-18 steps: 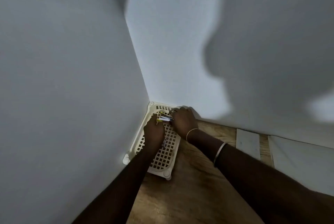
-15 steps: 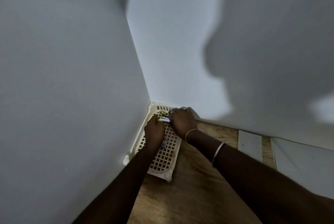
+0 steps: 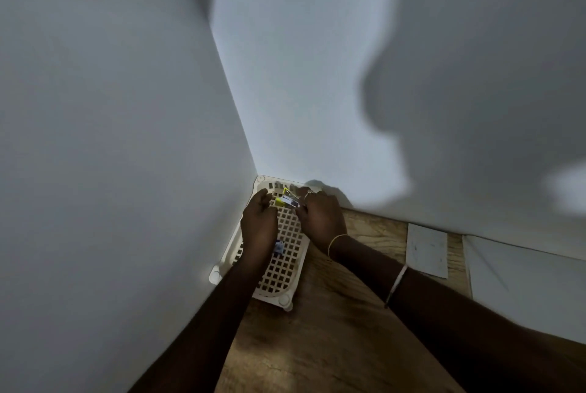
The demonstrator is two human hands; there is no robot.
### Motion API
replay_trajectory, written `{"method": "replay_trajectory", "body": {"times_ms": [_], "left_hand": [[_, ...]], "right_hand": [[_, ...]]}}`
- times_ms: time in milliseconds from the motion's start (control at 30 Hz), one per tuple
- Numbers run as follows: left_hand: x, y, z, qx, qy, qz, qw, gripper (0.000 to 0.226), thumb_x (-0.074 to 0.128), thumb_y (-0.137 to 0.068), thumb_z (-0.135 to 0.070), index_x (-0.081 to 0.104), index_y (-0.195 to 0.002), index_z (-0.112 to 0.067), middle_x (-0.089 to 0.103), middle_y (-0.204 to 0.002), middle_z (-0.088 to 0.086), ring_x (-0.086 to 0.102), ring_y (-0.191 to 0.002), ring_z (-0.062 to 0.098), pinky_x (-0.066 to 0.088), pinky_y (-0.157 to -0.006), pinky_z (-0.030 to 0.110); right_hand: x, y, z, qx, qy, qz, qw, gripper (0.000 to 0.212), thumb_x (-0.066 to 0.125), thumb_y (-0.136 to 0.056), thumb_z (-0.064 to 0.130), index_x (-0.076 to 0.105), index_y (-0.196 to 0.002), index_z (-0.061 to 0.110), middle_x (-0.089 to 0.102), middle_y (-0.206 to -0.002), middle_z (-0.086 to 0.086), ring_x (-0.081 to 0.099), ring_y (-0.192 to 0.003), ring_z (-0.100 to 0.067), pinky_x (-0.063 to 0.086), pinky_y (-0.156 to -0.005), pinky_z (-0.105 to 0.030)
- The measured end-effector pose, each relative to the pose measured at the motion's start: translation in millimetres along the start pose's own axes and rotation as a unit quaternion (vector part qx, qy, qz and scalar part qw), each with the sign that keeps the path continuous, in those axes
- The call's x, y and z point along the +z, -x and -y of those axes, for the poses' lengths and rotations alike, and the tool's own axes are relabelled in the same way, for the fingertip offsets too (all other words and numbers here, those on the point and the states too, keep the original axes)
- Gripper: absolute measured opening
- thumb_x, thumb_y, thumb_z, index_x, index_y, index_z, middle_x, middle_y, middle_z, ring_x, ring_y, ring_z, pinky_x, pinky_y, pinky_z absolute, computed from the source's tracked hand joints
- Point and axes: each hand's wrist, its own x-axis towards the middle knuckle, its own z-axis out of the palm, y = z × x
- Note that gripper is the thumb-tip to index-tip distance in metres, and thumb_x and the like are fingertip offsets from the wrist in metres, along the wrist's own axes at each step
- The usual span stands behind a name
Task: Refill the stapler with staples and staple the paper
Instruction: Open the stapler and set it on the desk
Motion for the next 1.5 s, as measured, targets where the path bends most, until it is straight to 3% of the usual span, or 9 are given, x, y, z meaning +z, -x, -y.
{"method": "replay_trajectory", "body": {"times_ms": [100,233,333,433,667,767,900,1067,1500], "left_hand": [[-2.4,22.6,-3.2,0.006,0.035,-0.002,0.999,0.042,0.056,-0.094,-0.005,0.063,-0.133,-0.02,0.068,-0.128,-0.001,0.065,-0.111,0.013,0.051,-0.103,0.038],[4.7,66.9,-11.4,-0.033,0.104,0.114,0.988,0.02,0.063,-0.097,-0.015,0.072,-0.11,-0.027,0.076,-0.115,0.0,0.072,-0.105,0.017,0.057,-0.085,0.029],[21.2,102.8,-23.6,-0.088,0.271,0.244,0.927,0.022,0.062,-0.097,-0.02,0.075,-0.114,-0.013,0.076,-0.116,0.009,0.071,-0.109,0.02,0.056,-0.093,0.031],[36.4,129.4,-35.5,-0.098,0.317,0.297,0.896,0.027,0.066,-0.091,-0.024,0.075,-0.113,-0.011,0.074,-0.116,0.014,0.071,-0.104,0.021,0.055,-0.097,0.036],[67.1,196.1,-64.3,-0.053,0.308,0.326,0.892,0.015,0.071,-0.089,-0.019,0.077,-0.1,-0.011,0.075,-0.101,0.011,0.071,-0.094,0.019,0.059,-0.082,0.032],[75.2,223.3,-73.7,-0.019,0.292,0.323,0.9,0.017,0.072,-0.092,-0.018,0.077,-0.104,-0.009,0.075,-0.104,0.015,0.072,-0.098,0.023,0.058,-0.083,0.035],[86.2,256.1,-86.8,0.008,0.288,0.317,0.904,0.023,0.073,-0.09,-0.021,0.076,-0.109,-0.008,0.076,-0.106,0.014,0.073,-0.099,0.023,0.059,-0.083,0.035],[99.3,287.0,-97.8,0.011,0.299,0.296,0.907,0.023,0.067,-0.097,-0.021,0.07,-0.107,0.0,0.074,-0.102,0.018,0.073,-0.094,0.028,0.06,-0.08,0.039],[105.9,313.9,-124.1,-0.07,0.41,0.293,0.861,0.029,0.058,-0.1,-0.027,0.062,-0.12,-0.007,0.072,-0.119,0.024,0.074,-0.102,0.038,0.063,-0.079,0.042]], "right_hand": [[-30.0,28.2,9.2,0.12,-0.252,-0.031,0.96,0.029,0.071,-0.092,0.018,0.069,-0.12,0.011,0.075,-0.109,-0.005,0.067,-0.094,-0.013,0.056,-0.087,-0.033],[-72.8,63.8,12.8,0.234,-0.523,-0.026,0.819,0.017,0.07,-0.094,0.006,0.07,-0.109,-0.001,0.075,-0.1,-0.018,0.068,-0.08,-0.016,0.055,-0.068,-0.029],[-109.0,92.1,10.4,0.241,-0.644,-0.007,0.727,0.016,0.061,-0.099,0.009,0.072,-0.11,0.005,0.077,-0.104,-0.012,0.072,-0.087,-0.015,0.057,-0.07,-0.025],[-140.9,119.8,5.6,0.222,-0.681,0.008,0.698,0.022,0.055,-0.102,0.012,0.074,-0.113,0.008,0.076,-0.108,-0.012,0.073,-0.093,-0.015,0.057,-0.074,-0.024],[-203.0,178.9,-2.4,0.187,-0.675,-0.032,0.713,0.025,0.052,-0.103,0.01,0.073,-0.115,0.004,0.074,-0.116,-0.018,0.072,-0.104,-0.022,0.058,-0.082,-0.03],[-227.4,198.7,-6.6,0.188,-0.596,-0.054,0.779,0.024,0.059,-0.102,0.021,0.074,-0.114,0.007,0.07,-0.114,-0.031,0.066,-0.101,-0.028,0.054,-0.093,-0.058],[-260.9,220.4,-8.3,0.162,-0.511,-0.075,0.841,0.025,0.071,-0.093,0.02,0.075,-0.117,0.01,0.078,-0.108,-0.008,0.072,-0.106,-0.02,0.056,-0.095,-0.04],[-290.7,237.4,-17.4,0.153,-0.445,-0.118,0.874,0.017,0.068,-0.096,0.014,0.076,-0.11,0.012,0.08,-0.091,-0.004,0.077,-0.089,-0.021,0.062,-0.086,-0.045],[-315.0,260.8,-25.5,0.124,-0.497,-0.208,0.833,0.015,0.077,-0.088,0.018,0.079,-0.1,0.026,0.078,-0.106,0.006,0.073,-0.101,-0.015,0.056,-0.091,-0.031]]}}
